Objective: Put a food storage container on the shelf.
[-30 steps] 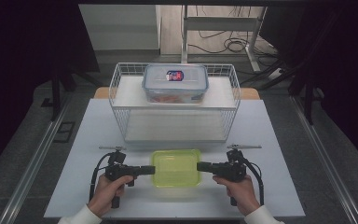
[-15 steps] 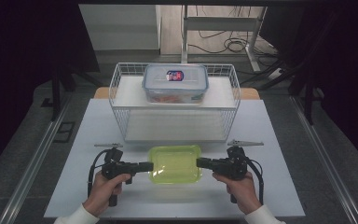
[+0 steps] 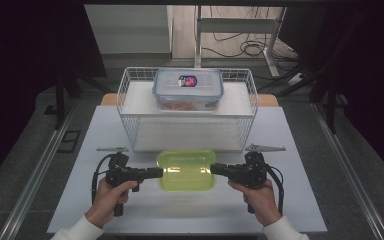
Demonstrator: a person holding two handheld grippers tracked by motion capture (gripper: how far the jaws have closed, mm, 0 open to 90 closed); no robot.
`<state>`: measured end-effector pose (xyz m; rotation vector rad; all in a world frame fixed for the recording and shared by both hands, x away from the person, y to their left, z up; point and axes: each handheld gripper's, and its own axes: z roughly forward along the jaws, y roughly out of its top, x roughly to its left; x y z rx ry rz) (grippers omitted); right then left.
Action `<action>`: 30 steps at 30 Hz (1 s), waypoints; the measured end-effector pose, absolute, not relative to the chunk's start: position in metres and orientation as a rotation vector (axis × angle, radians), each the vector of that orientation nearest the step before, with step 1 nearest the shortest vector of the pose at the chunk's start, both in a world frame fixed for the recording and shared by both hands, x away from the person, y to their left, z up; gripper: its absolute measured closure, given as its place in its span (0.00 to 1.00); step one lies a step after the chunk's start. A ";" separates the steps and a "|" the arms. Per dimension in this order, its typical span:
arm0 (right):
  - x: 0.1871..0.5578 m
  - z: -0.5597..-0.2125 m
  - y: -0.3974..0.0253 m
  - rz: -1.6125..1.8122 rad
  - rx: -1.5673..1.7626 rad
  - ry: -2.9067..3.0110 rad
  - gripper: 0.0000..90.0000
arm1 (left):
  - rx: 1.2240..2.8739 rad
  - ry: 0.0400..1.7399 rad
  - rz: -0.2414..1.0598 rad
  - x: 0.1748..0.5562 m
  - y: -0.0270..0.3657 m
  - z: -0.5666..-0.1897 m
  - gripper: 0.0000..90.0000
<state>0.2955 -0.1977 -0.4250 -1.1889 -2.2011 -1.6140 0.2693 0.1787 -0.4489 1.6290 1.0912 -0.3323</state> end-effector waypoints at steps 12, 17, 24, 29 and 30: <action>0.308 -0.400 -0.196 -1.659 -1.178 -2.207 0.90 | 1.627 1.070 -0.303 0.284 0.179 -0.422 0.91; 0.316 -0.390 -0.198 -1.682 -1.172 -2.198 0.90 | 1.629 1.065 -0.289 0.290 0.178 -0.409 0.91; 0.326 -0.367 -0.198 -1.718 -1.157 -2.206 0.90 | 1.630 1.033 -0.270 0.303 0.179 -0.383 0.91; 0.333 -0.350 -0.197 -1.736 -1.134 -2.219 0.90 | 1.629 1.017 -0.260 0.311 0.181 -0.368 0.91; 0.334 -0.347 -0.197 -1.741 -1.131 -2.224 0.90 | 1.629 1.014 -0.261 0.313 0.182 -0.366 0.91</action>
